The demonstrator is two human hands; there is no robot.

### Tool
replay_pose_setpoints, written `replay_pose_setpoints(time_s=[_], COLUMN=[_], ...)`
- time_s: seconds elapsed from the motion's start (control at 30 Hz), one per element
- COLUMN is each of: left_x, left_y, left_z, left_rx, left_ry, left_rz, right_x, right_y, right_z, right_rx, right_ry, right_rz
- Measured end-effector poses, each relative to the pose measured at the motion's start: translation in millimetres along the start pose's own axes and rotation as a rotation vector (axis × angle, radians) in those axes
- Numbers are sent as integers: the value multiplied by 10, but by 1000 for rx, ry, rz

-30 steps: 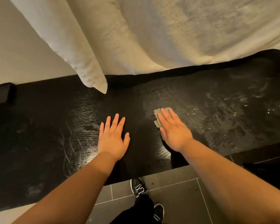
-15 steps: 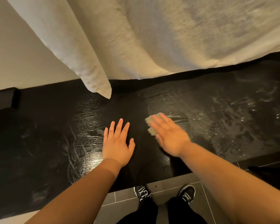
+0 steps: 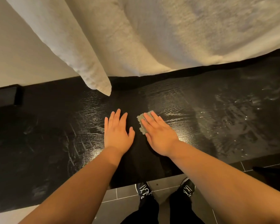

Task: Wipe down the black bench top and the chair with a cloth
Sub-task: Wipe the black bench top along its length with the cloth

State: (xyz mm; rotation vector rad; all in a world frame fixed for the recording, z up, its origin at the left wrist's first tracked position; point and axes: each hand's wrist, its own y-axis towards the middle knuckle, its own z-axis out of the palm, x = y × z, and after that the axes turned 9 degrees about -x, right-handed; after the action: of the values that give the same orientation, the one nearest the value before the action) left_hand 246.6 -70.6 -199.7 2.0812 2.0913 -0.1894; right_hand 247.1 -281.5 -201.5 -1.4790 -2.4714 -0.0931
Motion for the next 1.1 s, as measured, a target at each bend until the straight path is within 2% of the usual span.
replay_pose_setpoints(time_s=[0.07, 0.23, 0.33, 0.37, 0.5, 0.57, 0.63, 0.8, 0.9, 0.97, 1.1], left_x=[-14, -23, -20, -18, -15, -6, -3, -5, 0, 2, -2], left_y=[111, 82, 99, 108, 110, 113, 112, 113, 117, 120, 123], left_z=[25, 77, 66, 67, 84, 93, 94, 86, 98, 101, 91], left_rx=[19, 37, 28, 24, 12, 5, 10, 18, 17, 20, 30], left_ry=[-13, 40, 46, 48, 46, 44, 44, 40, 38, 35, 39], left_rz=[-42, -42, -39, -41, -47, -49, -48, -52, -53, -55, -52], right_x=[-188, -848, -713, -576, -9, 13, -163, -938, -886, -593, -100], right_y=[56, -29, 11, 44, 196, 315, 424, 422, 437, 492, 533], right_z=[-36, -224, -236, -214, 9, 9, -35, -285, -325, -260, -27], right_rx=[-13, -134, -151, -145, -80, -54, -83, -155, -146, -142, -81], right_ry=[-18, -27, -23, -11, 27, 45, 49, 29, 15, 25, 46], right_rz=[-14, 328, 426, 387, -4, -96, -83, 308, 408, 333, 0])
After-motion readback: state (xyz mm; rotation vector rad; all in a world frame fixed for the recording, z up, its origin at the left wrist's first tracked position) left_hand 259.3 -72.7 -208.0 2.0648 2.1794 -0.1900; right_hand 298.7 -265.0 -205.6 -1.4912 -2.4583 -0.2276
